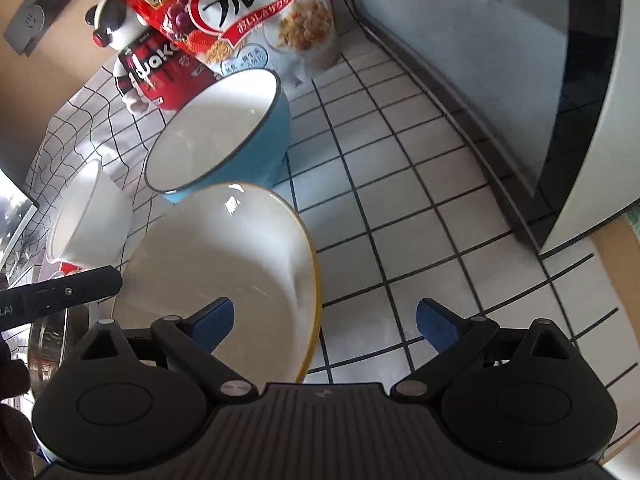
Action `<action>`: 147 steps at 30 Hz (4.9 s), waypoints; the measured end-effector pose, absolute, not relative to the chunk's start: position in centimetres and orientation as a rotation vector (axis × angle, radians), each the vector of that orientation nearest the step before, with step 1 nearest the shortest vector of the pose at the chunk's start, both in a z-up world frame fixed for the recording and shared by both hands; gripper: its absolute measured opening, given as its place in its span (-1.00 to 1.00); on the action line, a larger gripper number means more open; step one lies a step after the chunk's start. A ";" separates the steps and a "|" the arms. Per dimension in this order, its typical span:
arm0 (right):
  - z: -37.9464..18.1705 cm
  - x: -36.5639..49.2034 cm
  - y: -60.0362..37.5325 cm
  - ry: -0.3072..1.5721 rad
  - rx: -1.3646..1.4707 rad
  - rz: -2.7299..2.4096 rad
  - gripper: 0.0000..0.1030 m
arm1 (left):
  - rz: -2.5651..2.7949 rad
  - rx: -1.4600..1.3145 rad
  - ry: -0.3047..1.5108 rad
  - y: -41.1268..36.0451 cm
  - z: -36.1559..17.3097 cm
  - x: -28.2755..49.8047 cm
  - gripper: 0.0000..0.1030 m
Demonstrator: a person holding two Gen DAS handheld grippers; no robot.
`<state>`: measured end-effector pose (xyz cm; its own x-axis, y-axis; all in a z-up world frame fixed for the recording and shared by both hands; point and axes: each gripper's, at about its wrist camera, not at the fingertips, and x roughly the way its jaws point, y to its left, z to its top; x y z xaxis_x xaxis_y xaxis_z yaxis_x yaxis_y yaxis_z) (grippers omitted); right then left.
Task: Organize plates and bowls
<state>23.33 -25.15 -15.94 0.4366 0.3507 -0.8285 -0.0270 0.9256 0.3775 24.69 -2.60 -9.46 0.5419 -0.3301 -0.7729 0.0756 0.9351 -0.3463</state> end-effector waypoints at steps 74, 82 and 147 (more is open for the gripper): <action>-14.4 27.7 -16.7 1.103 0.149 0.411 -0.23 | -0.119 -0.329 1.128 1.2 -12.7 25.7 -0.56; -11.8 26.9 -17.1 1.046 0.155 0.327 -0.23 | -0.159 -0.279 1.043 2.3 -10.0 24.7 -0.55; -14.9 41.5 -19.2 1.157 0.209 0.319 -0.47 | -0.191 -0.195 1.167 -2.6 -12.5 44.7 -0.36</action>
